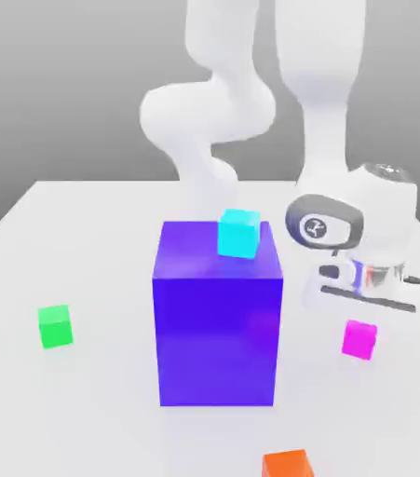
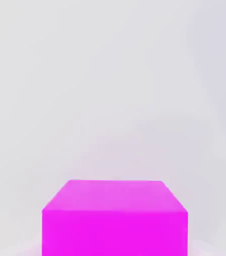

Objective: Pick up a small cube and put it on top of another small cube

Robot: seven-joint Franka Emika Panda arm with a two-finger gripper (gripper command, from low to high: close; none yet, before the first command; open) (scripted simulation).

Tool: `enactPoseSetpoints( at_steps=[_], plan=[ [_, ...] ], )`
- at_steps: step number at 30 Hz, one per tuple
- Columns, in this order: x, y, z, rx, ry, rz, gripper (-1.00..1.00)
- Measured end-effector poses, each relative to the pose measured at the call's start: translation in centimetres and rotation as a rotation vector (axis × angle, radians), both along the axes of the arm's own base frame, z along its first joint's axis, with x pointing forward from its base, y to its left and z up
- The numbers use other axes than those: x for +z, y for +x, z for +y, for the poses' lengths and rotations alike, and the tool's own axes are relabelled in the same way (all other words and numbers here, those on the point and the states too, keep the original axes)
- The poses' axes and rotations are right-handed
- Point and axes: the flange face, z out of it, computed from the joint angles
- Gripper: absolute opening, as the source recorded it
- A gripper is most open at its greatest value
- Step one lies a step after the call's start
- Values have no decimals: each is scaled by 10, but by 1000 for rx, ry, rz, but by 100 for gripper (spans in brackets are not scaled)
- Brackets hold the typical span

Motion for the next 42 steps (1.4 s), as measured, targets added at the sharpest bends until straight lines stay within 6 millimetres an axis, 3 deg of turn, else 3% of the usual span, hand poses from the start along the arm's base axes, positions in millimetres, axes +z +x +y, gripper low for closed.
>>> enactPoseSetpoints(
  at_steps=[8, 16, 19, 27, 42],
  plan=[
    [32, 3, 5, -1, 12, -5, -100],
    [48, -2, -3, 6, -9, -1, -100],
    [49, 1, -9, -1, -15, 11, -100],
    [47, 30, -14, -4, 42, 132, -100],
    [28, 74, -25, 8, 264, 328, -100]
  ],
)
